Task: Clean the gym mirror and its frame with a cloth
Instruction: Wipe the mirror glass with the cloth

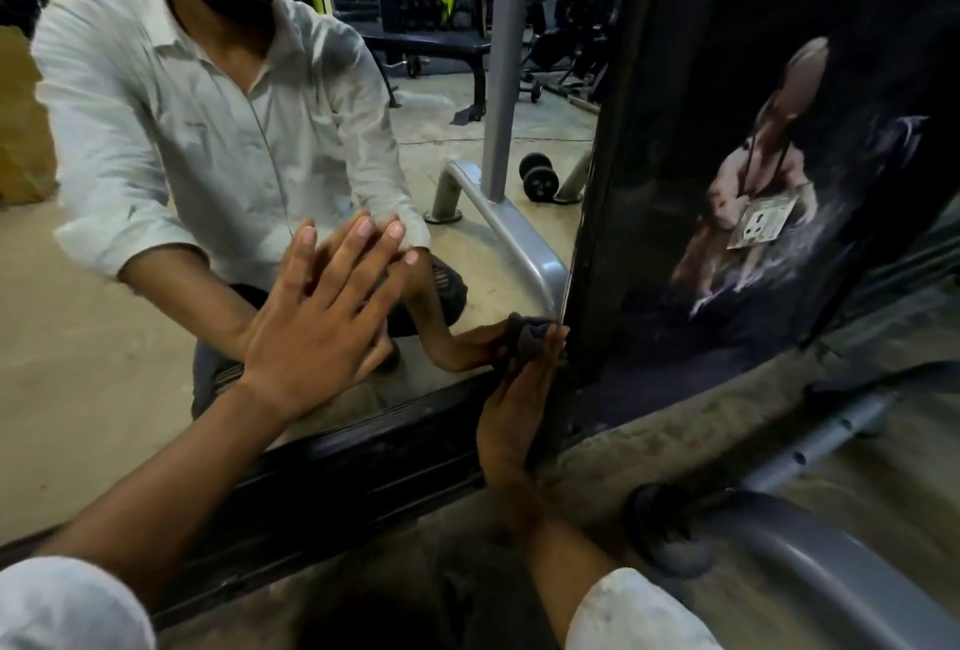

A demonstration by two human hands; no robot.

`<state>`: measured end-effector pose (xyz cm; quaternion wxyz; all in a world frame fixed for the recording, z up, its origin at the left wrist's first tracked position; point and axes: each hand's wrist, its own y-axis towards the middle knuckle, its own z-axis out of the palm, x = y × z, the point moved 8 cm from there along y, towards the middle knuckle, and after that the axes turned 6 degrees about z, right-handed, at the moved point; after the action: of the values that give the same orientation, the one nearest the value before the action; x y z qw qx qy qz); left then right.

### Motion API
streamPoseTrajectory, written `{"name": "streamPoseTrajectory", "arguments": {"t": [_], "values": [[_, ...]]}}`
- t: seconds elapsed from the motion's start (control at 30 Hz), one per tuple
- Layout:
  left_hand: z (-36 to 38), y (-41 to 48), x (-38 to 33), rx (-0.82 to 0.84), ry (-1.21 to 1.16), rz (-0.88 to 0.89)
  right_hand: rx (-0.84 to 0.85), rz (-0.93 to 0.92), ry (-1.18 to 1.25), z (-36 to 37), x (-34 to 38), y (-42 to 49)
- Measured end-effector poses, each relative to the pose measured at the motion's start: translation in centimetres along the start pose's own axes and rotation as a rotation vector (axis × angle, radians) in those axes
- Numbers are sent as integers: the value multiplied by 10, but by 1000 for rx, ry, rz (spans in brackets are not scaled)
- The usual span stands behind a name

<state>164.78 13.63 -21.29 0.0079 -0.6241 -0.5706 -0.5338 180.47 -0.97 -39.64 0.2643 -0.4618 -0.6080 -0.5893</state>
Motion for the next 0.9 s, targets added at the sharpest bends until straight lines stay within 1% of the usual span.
{"name": "streamPoseTrajectory", "arguments": {"t": [0.07,0.13,0.2,0.27,0.33,0.43,0.47,0.53,0.6,0.67,0.73,0.8,0.9], "values": [[-1,1,1,10,8,-7,-25,48,32,-4,3,-1],[-3,2,2,20,10,-11,-94,70,92,-13,18,-1],[-5,2,2,33,11,-11,-113,-3,165,-19,50,6],[-8,3,2,43,5,-9,-75,-107,253,-21,94,30],[-10,2,3,51,-16,-16,-46,-201,274,-27,142,65],[-11,2,4,69,-52,-13,44,-464,224,-30,206,101],[-11,2,5,74,-50,-17,61,-566,156,-27,218,104],[-9,1,5,89,-37,-32,80,-814,-68,-16,218,97],[-4,-1,-2,118,-34,-38,200,-1083,-256,-4,182,78],[3,-5,-9,147,-34,-35,294,-1404,-438,-5,121,51],[9,-9,-13,160,-23,-45,381,-1674,-600,-12,62,34],[11,-10,-16,173,-15,-57,443,-1853,-723,-12,28,33],[10,-10,-17,189,-10,-64,489,-1986,-737,-13,34,37]]}}
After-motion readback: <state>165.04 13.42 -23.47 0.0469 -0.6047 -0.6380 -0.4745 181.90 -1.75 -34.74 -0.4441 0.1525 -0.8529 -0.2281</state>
